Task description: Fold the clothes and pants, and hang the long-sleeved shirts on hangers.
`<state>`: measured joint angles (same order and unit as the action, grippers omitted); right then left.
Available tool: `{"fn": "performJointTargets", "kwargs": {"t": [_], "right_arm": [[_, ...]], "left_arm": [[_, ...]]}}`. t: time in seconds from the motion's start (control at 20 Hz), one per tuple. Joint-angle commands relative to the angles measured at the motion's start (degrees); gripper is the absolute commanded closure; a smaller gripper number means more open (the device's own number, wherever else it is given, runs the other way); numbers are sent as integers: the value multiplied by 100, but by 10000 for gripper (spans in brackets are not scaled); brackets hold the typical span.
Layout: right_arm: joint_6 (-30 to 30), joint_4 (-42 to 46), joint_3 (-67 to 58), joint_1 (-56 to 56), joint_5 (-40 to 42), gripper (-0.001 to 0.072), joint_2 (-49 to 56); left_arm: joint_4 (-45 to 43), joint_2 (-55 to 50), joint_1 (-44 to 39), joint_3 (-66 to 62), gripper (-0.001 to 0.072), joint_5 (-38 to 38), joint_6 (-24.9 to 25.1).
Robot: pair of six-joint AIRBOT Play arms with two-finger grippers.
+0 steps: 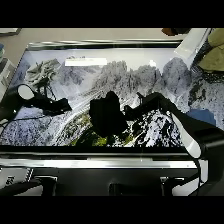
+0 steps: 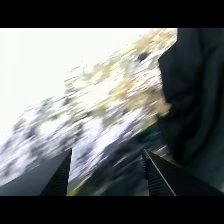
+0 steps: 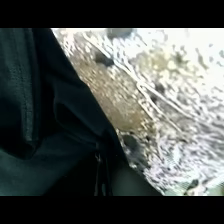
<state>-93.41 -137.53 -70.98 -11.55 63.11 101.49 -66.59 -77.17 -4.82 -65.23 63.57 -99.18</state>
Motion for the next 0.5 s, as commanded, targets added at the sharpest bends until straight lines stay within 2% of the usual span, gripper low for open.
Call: {"fn": "performJointTargets", "kwargs": {"t": [0.0,0.1,0.15,0.45], "right_arm": [[20,125,4,-7,186,683,4],[17,129,4,-7,223,683,4],[17,129,4,-7,223,683,4],[20,127,4,-7,240,683,4]], "left_arm": [[2190,-374,136,824,194,-1552,1150],[2933,-813,-33,833,194,-1720,1661],[3178,-1005,-122,833,194,-1790,1746],[3661,-1576,-326,835,204,-2081,1781]]}}
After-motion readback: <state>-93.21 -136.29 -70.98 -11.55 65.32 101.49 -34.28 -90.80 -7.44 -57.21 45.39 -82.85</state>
